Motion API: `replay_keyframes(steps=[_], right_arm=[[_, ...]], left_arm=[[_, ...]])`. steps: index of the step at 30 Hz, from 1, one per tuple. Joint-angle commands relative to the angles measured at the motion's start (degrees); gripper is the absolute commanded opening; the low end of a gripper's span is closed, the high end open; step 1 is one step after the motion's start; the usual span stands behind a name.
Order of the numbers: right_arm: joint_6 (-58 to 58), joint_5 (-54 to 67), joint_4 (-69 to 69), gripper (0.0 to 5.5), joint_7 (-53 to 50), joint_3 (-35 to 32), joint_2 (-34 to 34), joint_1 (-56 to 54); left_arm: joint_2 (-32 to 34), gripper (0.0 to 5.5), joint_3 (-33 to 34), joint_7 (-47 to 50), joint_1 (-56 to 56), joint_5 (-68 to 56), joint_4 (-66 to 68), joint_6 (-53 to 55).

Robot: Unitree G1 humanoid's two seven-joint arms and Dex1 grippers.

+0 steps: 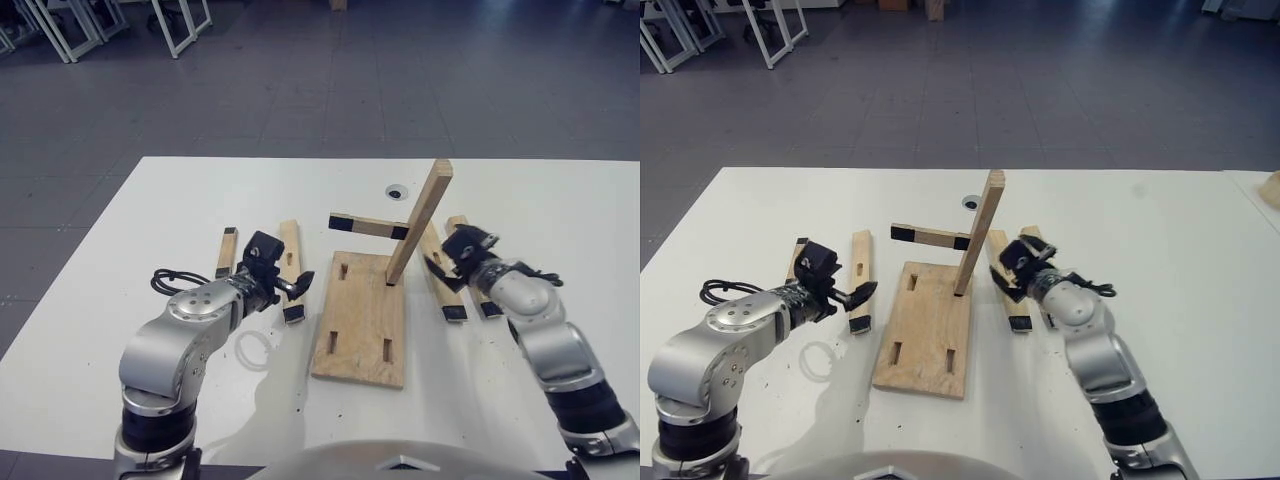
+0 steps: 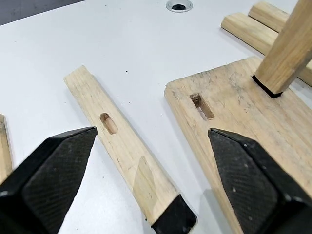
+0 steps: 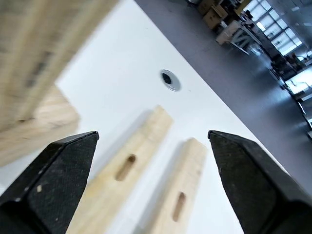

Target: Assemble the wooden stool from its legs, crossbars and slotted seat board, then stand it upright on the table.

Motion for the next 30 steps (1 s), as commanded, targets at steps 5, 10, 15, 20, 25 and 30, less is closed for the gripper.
replay_keyframes(steps=[5, 10, 15, 20, 25, 30], right_arm=[[19.7, 19.3, -1.5, 4.13, -1.8, -24.3, 11.4, 6.6], [23.5, 22.9, -2.4, 4.13, -2.8, -23.2, 13.3, 8.3], [20.9, 21.1, 0.7, 4.13, -3.7, -21.1, 11.2, 11.0], [16.1, 17.8, 3.9, 3.86, -4.2, -16.8, 8.8, 13.0], [14.4, 18.8, 6.3, 2.87, -4.0, -14.8, 10.3, 11.6], [13.0, 19.8, 9.1, 2.03, -3.8, -14.8, 10.3, 10.7]], left_arm=[[-7.7, 4.23, 3.3, 5.8, 0.4, 0.8, 1.2, -2.3], [-8.1, 4.23, 2.8, 6.2, 0.3, 0.5, 1.8, -2.7], [-8.2, 4.23, 2.3, 6.2, -0.2, 0.2, 2.1, -2.4], [-8.2, 4.23, 2.4, 6.4, -0.6, 0.1, 2.3, -2.1], [-8.8, 4.23, 1.9, 7.0, -0.5, 0.1, 2.5, -1.8], [-9.2, 4.23, 1.6, 7.1, -0.1, -0.2, 2.4, -1.6]])
